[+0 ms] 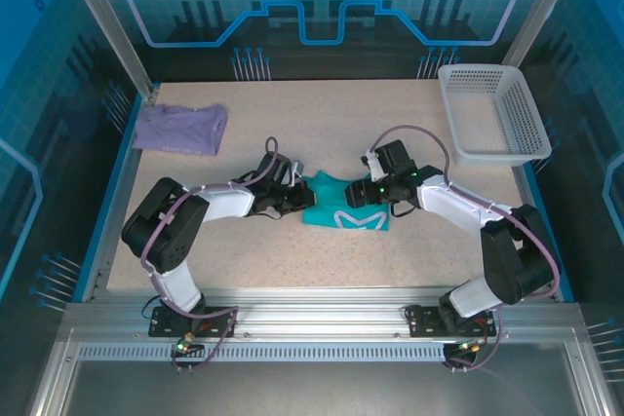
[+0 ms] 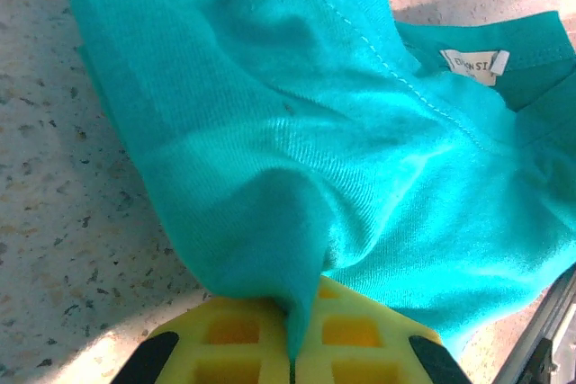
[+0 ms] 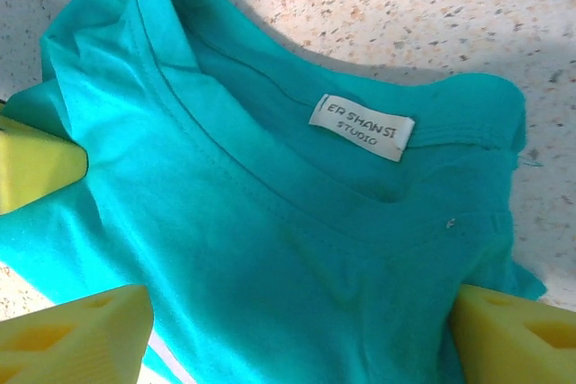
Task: Fold the inside-out t-shirt
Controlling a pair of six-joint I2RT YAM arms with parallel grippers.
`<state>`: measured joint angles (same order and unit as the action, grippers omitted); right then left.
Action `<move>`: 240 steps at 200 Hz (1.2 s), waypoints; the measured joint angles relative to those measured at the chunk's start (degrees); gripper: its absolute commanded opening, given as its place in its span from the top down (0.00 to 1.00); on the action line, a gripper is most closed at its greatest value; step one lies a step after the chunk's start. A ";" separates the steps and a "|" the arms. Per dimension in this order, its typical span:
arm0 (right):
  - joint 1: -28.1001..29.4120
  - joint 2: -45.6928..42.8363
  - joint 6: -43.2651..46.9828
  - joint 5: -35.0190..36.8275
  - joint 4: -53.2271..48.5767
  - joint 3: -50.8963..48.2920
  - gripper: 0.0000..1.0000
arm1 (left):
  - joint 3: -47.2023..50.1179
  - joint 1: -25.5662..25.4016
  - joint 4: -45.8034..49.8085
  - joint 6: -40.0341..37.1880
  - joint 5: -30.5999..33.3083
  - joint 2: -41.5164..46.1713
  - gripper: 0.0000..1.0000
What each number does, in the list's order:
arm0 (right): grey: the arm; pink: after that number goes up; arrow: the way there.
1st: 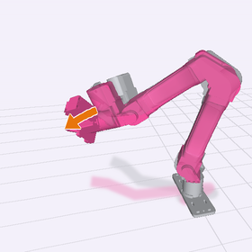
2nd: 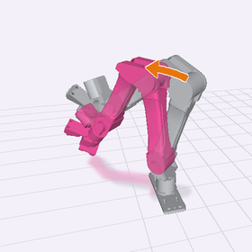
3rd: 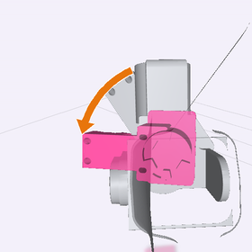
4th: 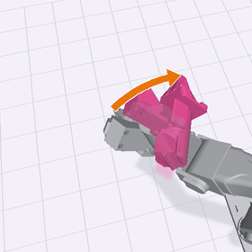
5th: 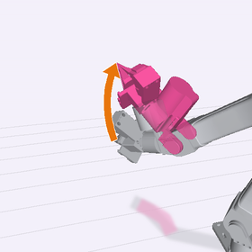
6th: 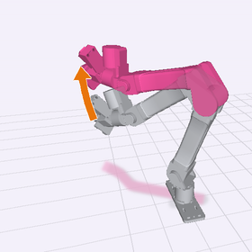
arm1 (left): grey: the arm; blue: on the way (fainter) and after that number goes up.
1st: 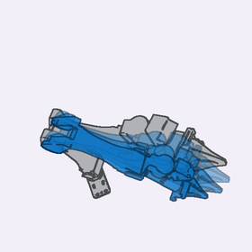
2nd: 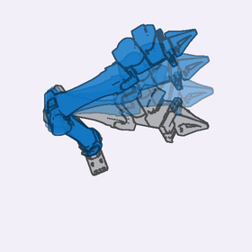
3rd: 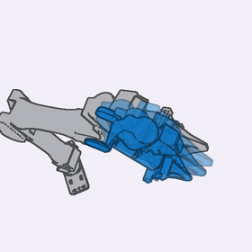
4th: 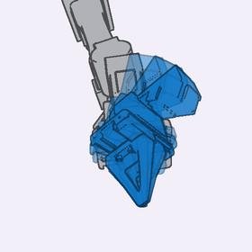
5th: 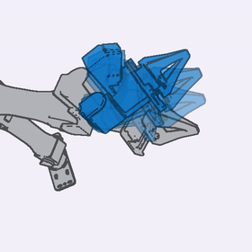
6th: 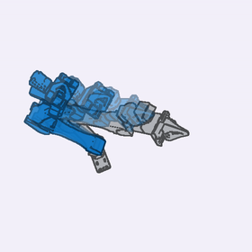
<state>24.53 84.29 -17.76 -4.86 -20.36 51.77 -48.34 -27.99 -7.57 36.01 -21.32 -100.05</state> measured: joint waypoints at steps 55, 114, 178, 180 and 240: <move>-4.98 -15.39 0.13 1.51 -1.66 -0.74 0.16 | -5.77 1.44 16.52 -11.23 5.84 10.80 1.00; -5.29 -20.11 -0.28 1.84 -1.16 -0.74 0.16 | -19.47 6.99 33.20 -25.94 20.44 13.53 1.00; -5.27 -19.98 -0.70 -1.53 3.02 -2.71 0.15 | -31.69 19.82 37.42 -40.83 32.15 9.16 1.00; -5.27 -19.91 -0.68 -1.62 3.04 -2.75 0.15 | -31.95 20.17 37.42 -41.07 32.28 8.90 1.00; -5.27 -17.92 -0.72 -3.52 4.81 -3.67 0.15 | -45.42 30.71 38.23 -49.55 30.67 -2.73 1.00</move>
<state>19.27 66.37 -18.48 -8.38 -15.55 48.10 -93.76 2.72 30.65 -13.54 9.34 -102.78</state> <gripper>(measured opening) 0.848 0.062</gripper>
